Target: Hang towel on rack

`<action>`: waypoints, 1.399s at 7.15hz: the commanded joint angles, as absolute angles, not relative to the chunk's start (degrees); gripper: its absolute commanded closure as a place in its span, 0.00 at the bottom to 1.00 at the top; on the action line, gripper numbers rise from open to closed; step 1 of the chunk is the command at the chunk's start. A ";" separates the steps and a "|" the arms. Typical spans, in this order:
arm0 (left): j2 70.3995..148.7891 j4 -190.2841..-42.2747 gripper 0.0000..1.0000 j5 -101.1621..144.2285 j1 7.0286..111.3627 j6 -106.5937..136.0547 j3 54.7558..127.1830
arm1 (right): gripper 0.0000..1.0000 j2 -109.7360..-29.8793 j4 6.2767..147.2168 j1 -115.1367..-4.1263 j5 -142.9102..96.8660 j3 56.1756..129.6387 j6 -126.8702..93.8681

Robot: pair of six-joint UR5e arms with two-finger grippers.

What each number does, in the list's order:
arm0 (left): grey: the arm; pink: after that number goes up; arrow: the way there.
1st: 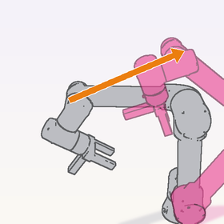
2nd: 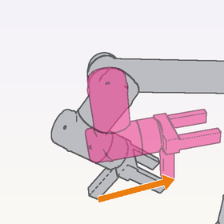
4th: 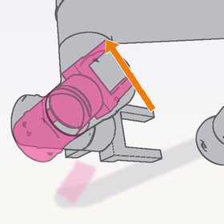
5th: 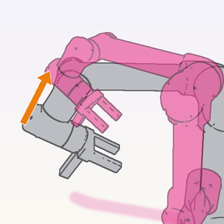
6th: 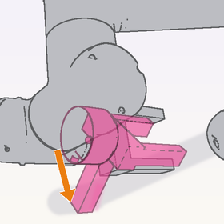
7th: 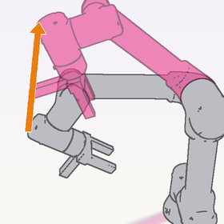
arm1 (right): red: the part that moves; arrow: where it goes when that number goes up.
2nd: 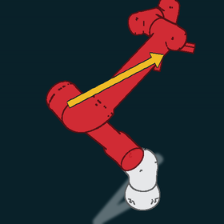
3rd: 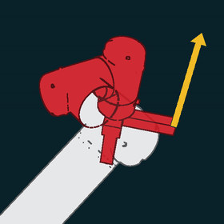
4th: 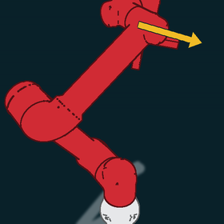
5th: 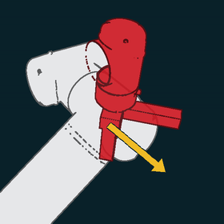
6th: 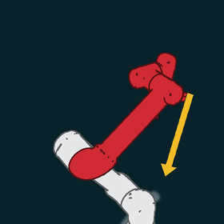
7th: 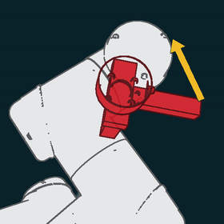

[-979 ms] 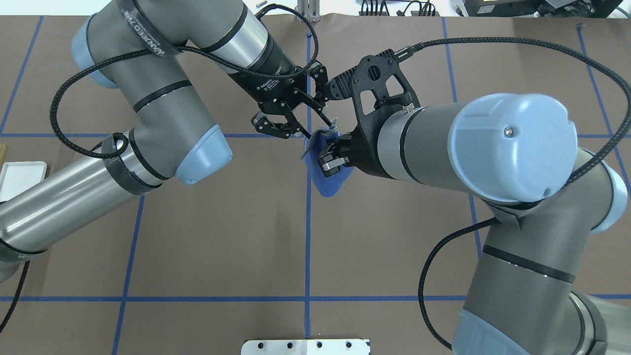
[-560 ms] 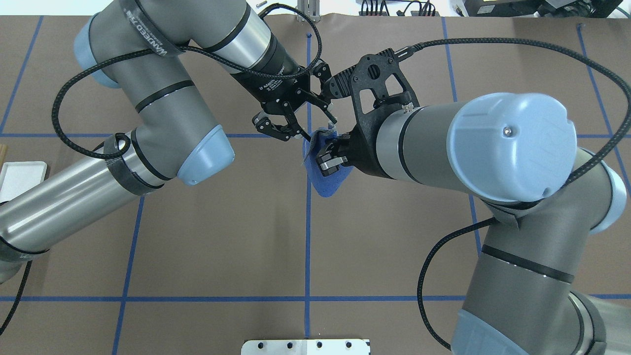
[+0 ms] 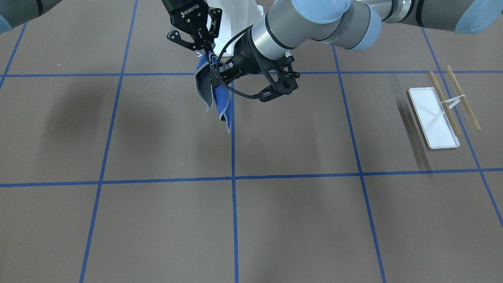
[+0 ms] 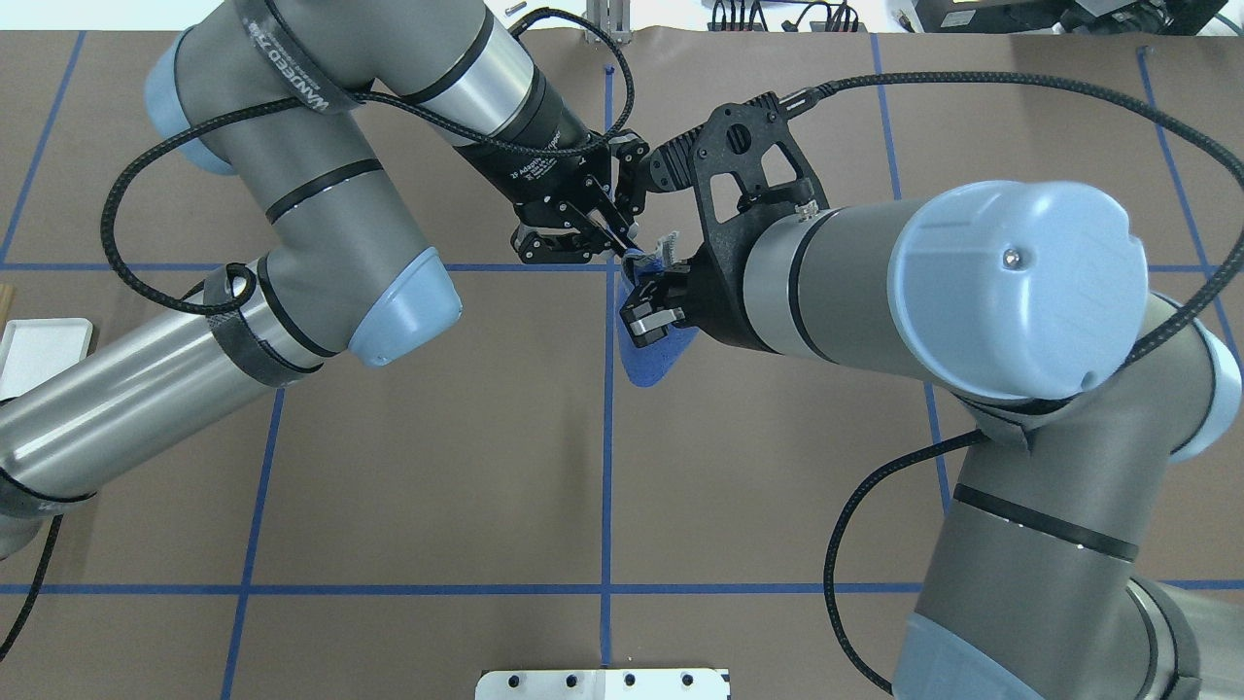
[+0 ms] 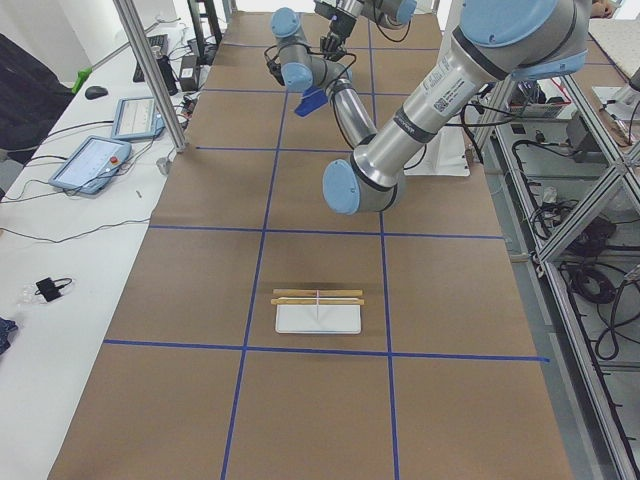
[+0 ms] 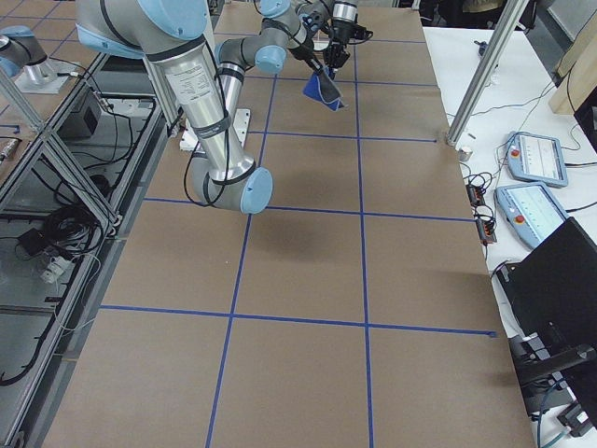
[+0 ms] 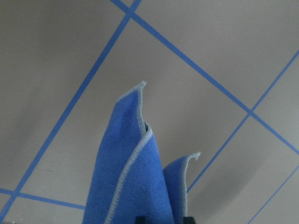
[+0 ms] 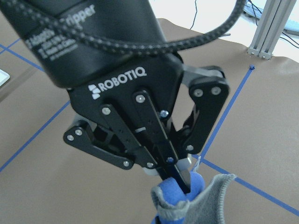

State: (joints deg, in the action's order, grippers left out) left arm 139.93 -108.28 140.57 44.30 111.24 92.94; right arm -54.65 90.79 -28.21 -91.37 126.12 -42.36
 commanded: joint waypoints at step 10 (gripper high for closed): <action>132.47 -107.76 1.00 144.98 55.78 109.28 97.99 | 0.00 -61.77 93.15 -36.01 -102.36 131.13 -48.96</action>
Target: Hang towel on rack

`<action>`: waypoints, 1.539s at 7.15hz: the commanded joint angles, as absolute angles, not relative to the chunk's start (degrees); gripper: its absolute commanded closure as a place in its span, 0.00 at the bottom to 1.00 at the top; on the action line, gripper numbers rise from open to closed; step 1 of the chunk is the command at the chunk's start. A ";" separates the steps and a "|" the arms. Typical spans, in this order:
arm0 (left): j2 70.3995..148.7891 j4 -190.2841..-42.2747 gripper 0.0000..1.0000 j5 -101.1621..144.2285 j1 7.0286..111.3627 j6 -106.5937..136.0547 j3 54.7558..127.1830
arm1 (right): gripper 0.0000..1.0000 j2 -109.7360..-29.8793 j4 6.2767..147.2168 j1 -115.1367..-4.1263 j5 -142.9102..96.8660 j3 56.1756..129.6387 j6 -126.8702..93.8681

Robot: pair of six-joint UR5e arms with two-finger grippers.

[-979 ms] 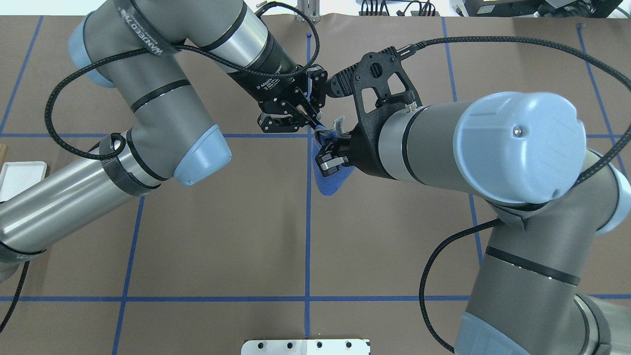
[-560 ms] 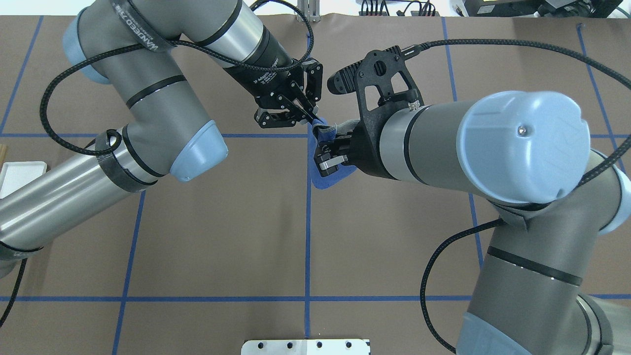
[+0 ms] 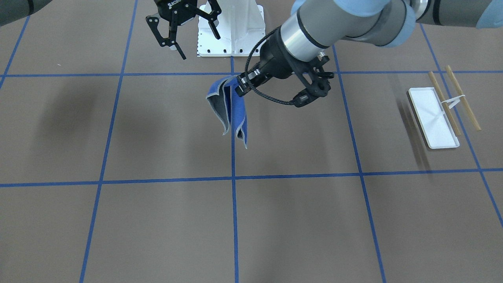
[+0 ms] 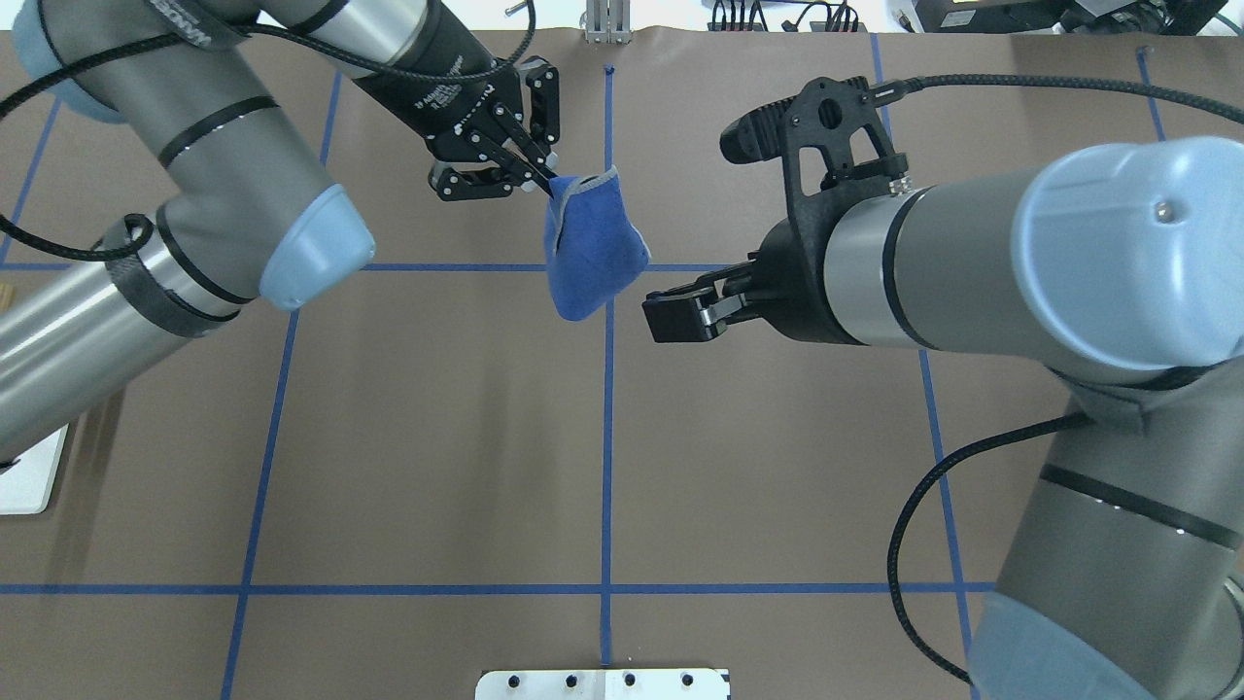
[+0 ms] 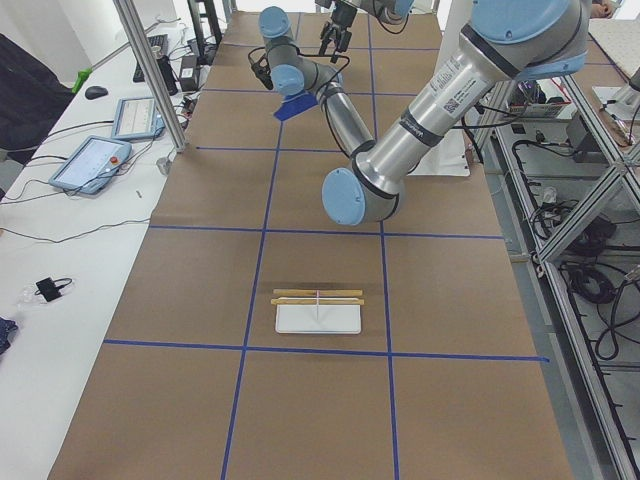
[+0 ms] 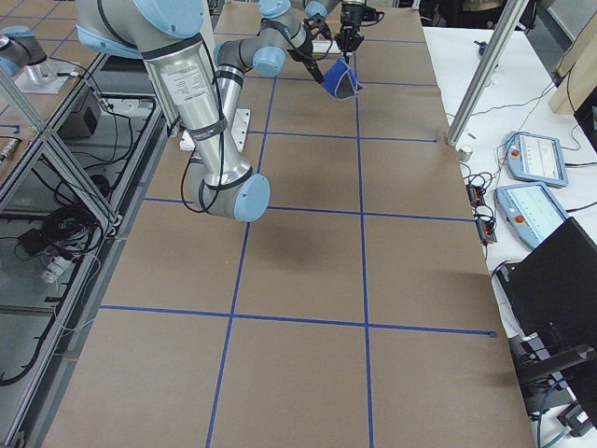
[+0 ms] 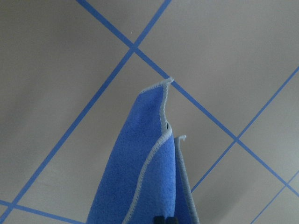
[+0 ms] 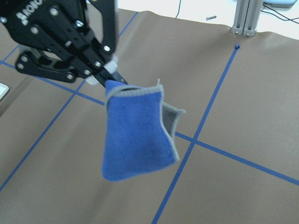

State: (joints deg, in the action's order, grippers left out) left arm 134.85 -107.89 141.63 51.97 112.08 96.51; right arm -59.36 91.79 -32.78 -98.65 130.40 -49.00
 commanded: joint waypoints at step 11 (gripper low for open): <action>88.99 -107.49 1.00 122.16 79.72 55.68 112.66 | 0.00 -64.78 104.68 -74.34 -125.07 98.63 -12.86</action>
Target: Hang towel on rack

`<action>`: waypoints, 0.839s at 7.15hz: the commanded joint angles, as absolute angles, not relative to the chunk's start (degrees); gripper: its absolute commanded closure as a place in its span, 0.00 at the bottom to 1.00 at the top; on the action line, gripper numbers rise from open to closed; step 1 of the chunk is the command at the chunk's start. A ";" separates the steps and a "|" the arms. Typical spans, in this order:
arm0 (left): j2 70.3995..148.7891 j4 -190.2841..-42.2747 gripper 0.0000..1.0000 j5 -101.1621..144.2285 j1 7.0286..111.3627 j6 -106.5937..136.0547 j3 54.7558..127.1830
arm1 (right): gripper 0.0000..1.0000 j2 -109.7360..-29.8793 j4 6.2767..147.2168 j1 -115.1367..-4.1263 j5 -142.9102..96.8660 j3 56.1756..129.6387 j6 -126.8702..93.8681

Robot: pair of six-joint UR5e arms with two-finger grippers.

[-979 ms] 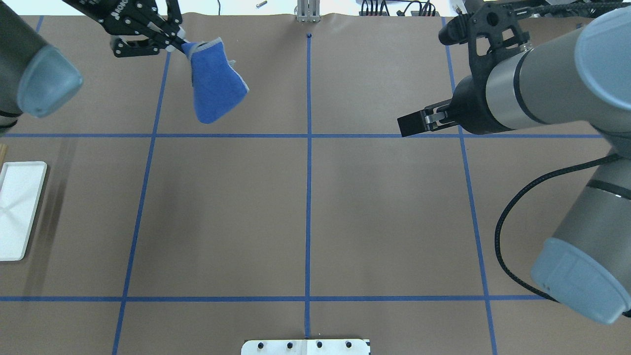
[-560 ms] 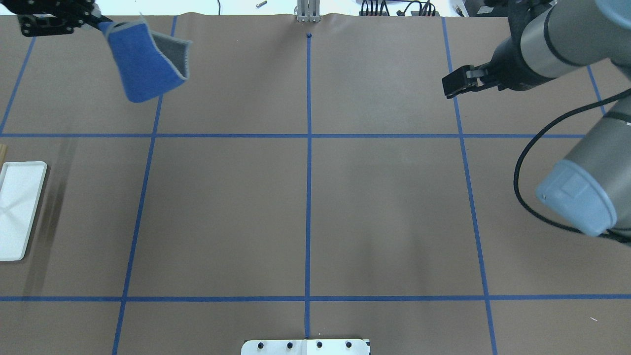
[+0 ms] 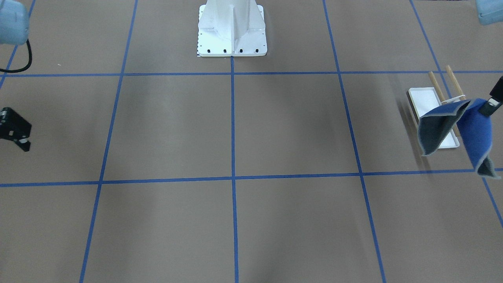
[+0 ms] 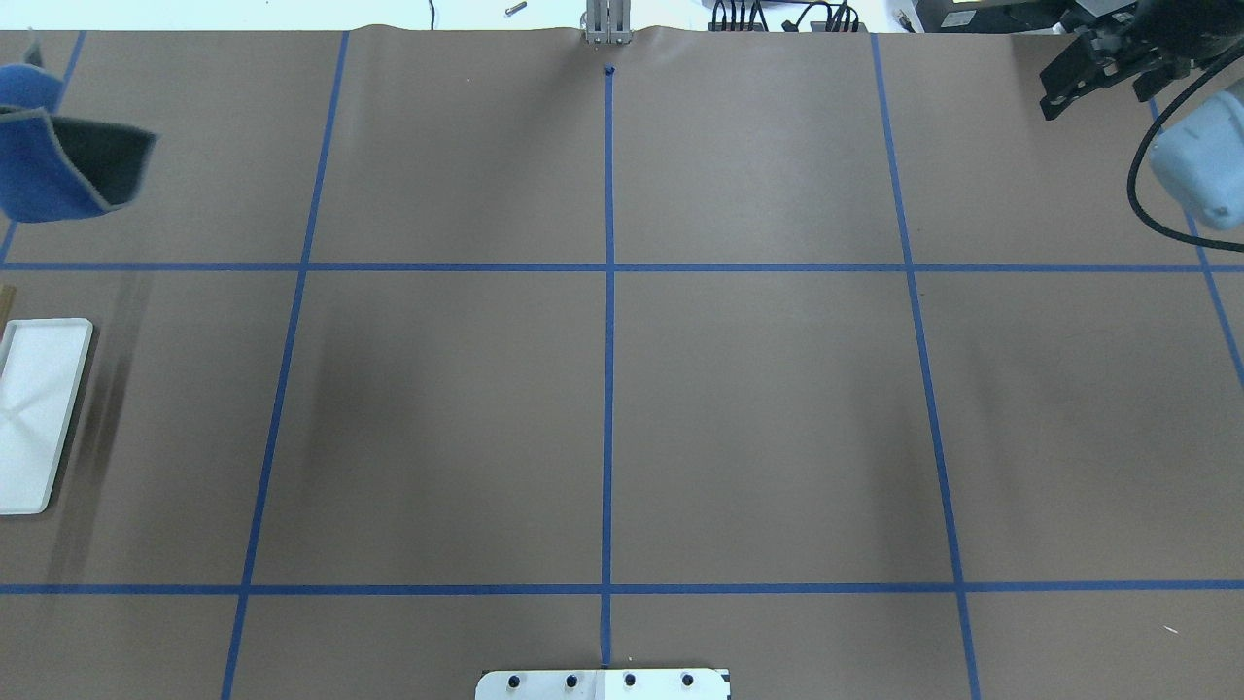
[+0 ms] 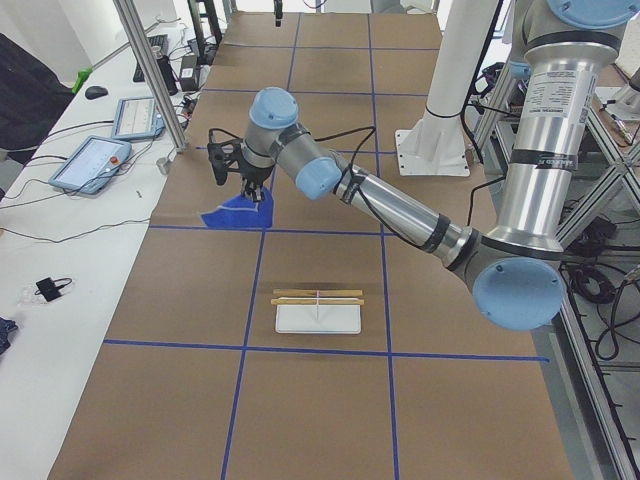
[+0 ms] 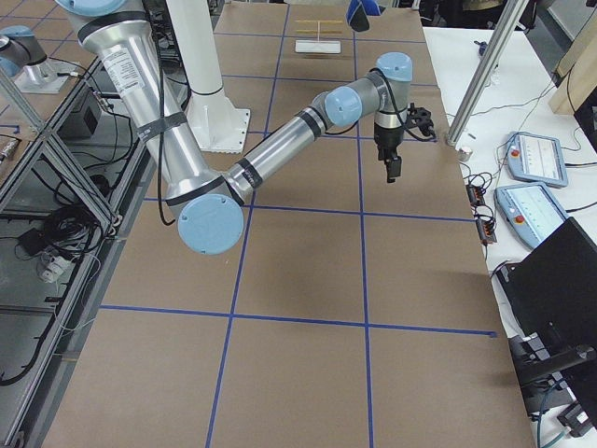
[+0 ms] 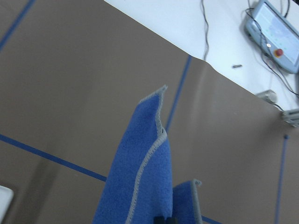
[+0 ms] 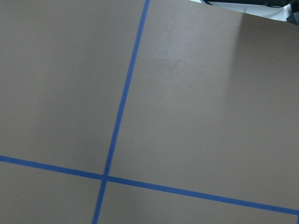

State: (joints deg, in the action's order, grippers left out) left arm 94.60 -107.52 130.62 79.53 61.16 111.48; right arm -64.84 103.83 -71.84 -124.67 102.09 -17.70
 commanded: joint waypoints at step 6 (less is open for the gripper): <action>83.93 -90.24 1.00 118.21 79.28 62.13 120.82 | 0.00 -65.21 105.12 -77.33 -128.76 98.70 -12.13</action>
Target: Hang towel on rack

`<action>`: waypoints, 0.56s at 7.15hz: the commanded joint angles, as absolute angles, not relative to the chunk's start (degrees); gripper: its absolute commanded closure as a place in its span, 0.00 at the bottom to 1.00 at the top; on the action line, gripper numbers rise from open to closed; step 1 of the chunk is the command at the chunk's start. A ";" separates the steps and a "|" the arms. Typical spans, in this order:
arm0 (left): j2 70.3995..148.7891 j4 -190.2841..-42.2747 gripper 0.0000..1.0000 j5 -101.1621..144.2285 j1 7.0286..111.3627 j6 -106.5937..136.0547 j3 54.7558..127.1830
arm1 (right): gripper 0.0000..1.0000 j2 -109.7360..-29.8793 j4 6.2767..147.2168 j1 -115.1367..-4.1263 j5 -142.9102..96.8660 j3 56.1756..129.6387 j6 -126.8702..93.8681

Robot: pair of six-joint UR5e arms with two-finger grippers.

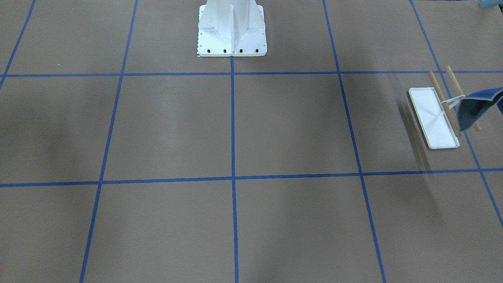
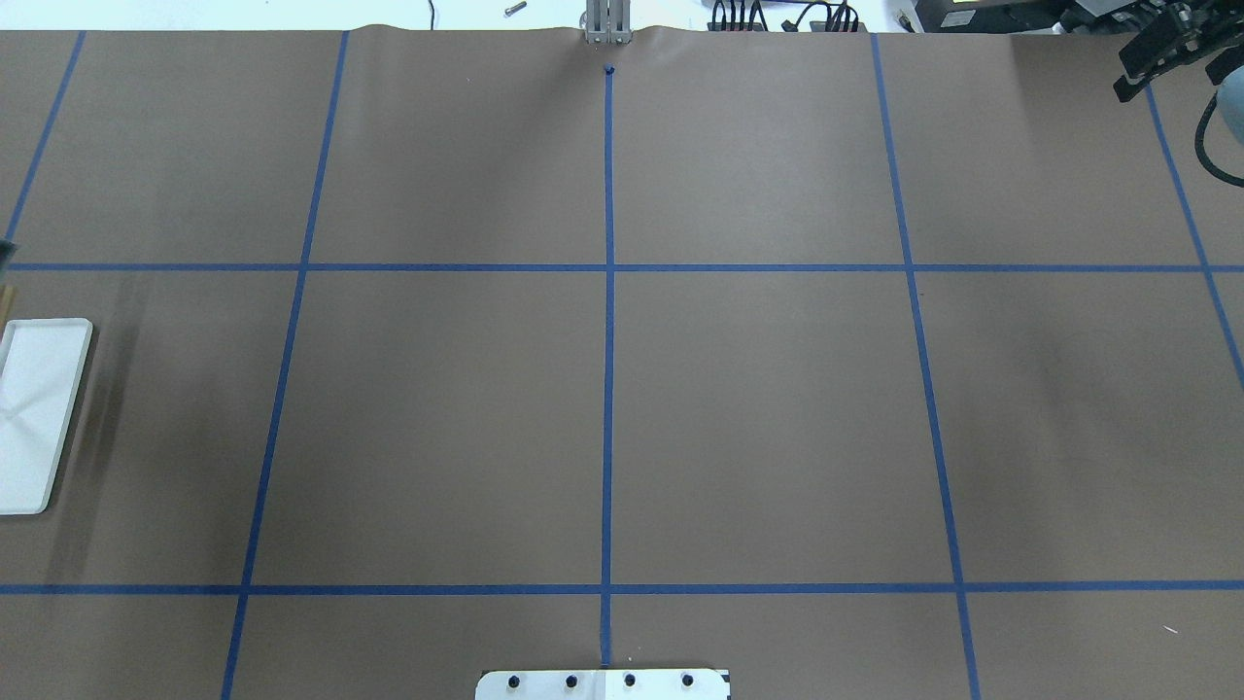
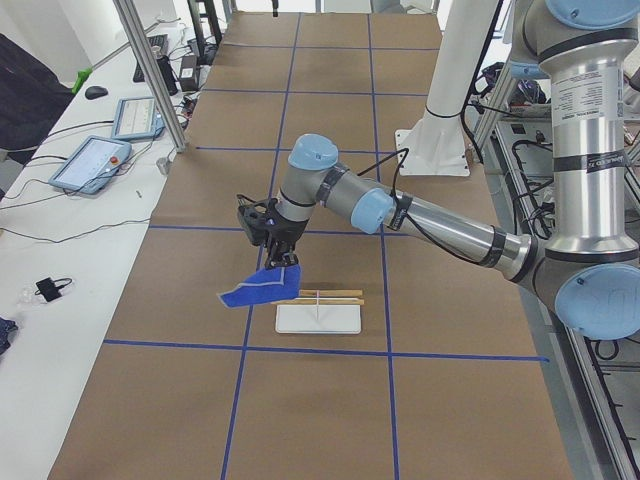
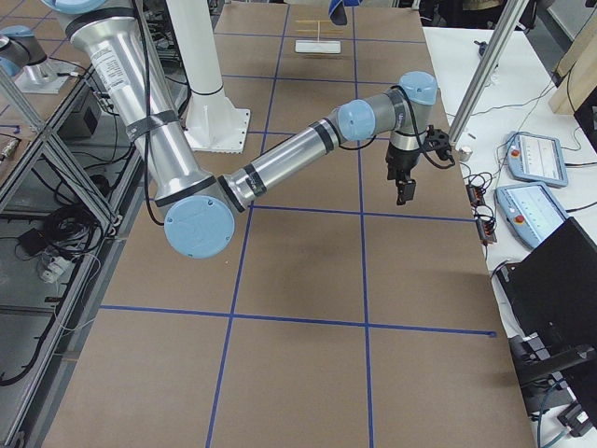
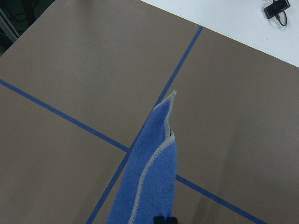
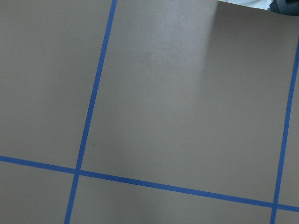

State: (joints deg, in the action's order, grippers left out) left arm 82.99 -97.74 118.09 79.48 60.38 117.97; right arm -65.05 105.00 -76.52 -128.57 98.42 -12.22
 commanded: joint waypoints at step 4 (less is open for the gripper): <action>84.99 -76.84 1.00 120.48 78.84 65.99 122.17 | 0.00 -65.13 105.12 -77.34 -128.94 99.14 -12.13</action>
